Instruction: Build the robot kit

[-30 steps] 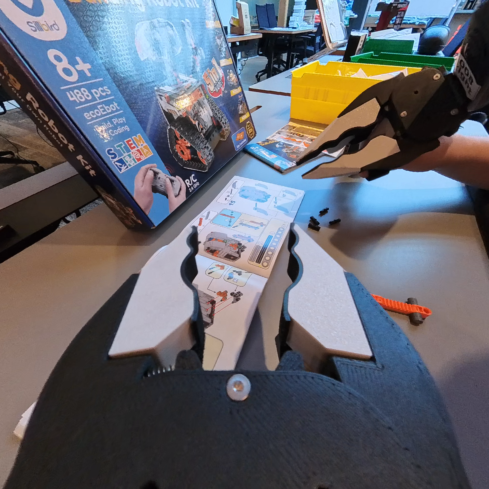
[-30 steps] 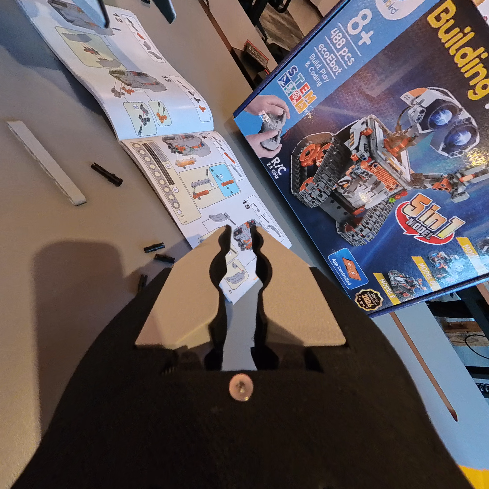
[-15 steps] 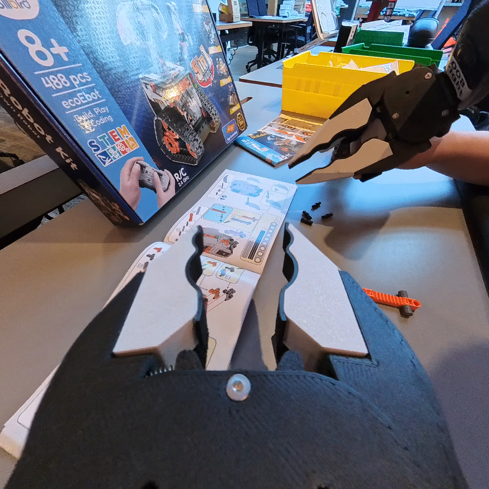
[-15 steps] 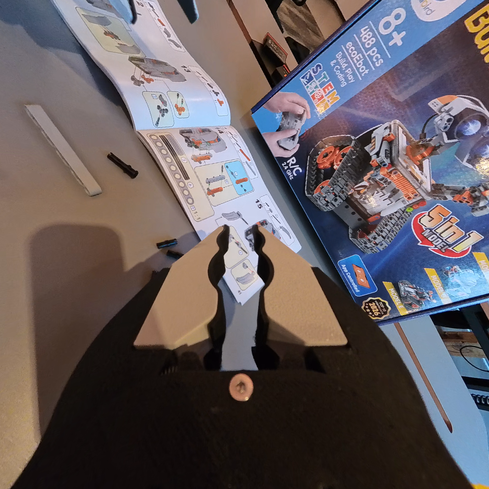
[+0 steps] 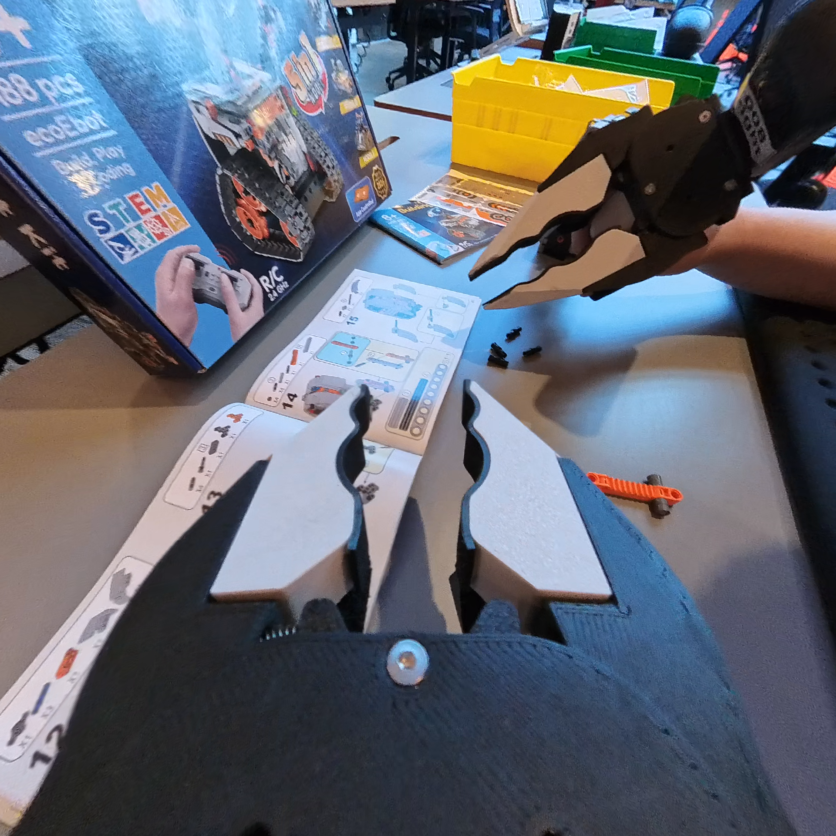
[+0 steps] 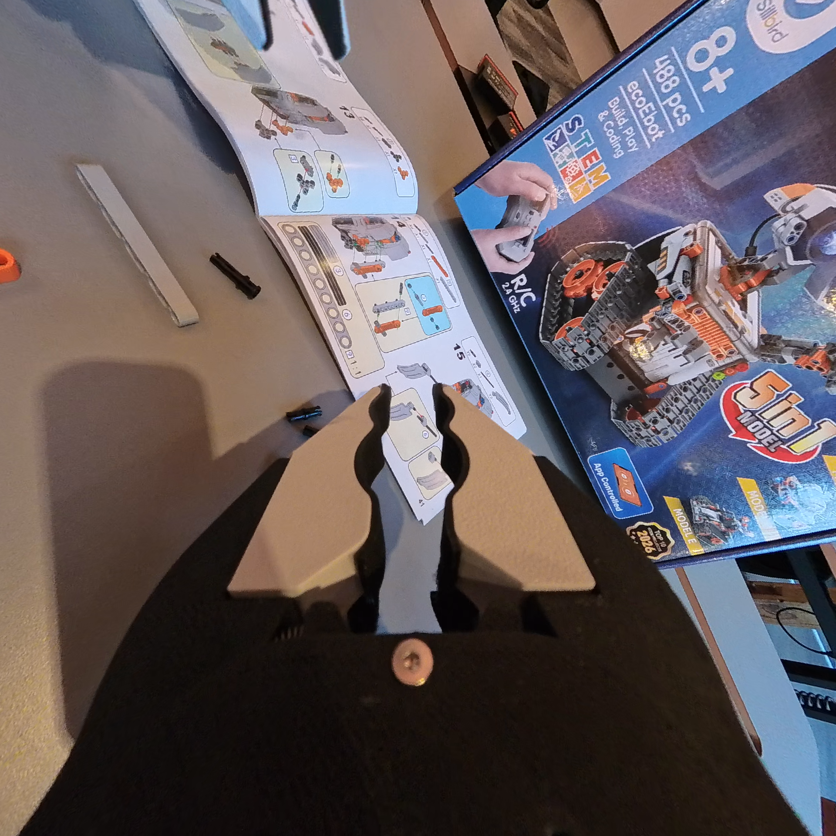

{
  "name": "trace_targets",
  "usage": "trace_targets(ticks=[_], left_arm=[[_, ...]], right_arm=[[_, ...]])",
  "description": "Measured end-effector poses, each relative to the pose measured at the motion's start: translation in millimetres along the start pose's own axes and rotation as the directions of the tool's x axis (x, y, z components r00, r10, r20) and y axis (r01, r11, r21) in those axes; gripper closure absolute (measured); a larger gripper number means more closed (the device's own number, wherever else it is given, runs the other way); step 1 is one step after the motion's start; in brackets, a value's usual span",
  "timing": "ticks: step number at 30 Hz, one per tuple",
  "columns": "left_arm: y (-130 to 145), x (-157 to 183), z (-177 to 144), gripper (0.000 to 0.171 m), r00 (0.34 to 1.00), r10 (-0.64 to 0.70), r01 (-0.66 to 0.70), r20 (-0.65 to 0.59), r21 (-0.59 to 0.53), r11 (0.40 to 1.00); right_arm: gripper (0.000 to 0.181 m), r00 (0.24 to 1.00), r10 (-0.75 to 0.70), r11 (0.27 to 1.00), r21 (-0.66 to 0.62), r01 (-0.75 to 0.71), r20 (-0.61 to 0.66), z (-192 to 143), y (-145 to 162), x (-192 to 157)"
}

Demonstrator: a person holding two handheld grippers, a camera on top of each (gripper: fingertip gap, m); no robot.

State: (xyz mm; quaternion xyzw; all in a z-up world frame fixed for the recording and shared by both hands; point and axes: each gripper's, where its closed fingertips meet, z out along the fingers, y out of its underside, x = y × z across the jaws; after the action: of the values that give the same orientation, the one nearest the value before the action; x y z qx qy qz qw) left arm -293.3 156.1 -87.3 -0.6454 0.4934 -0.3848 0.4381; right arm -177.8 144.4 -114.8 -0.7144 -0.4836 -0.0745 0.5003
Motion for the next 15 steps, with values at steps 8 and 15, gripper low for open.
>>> trace_targets(ticks=[8,15], left_arm=[[20.5,36.9,9.9,0.143,0.979,-0.027,-0.002,-0.203,-0.14,0.99],[42.1,57.6,19.1,0.147,0.947,-0.111,0.025,-0.303,-0.276,0.961]], right_arm=[[0.163,1.0,-0.003,1.0,-0.006,0.003,0.001,0.3,0.9,-0.1],[0.163,1.0,-0.008,1.0,-0.013,0.008,0.007,1.4,2.1,-1.5]])
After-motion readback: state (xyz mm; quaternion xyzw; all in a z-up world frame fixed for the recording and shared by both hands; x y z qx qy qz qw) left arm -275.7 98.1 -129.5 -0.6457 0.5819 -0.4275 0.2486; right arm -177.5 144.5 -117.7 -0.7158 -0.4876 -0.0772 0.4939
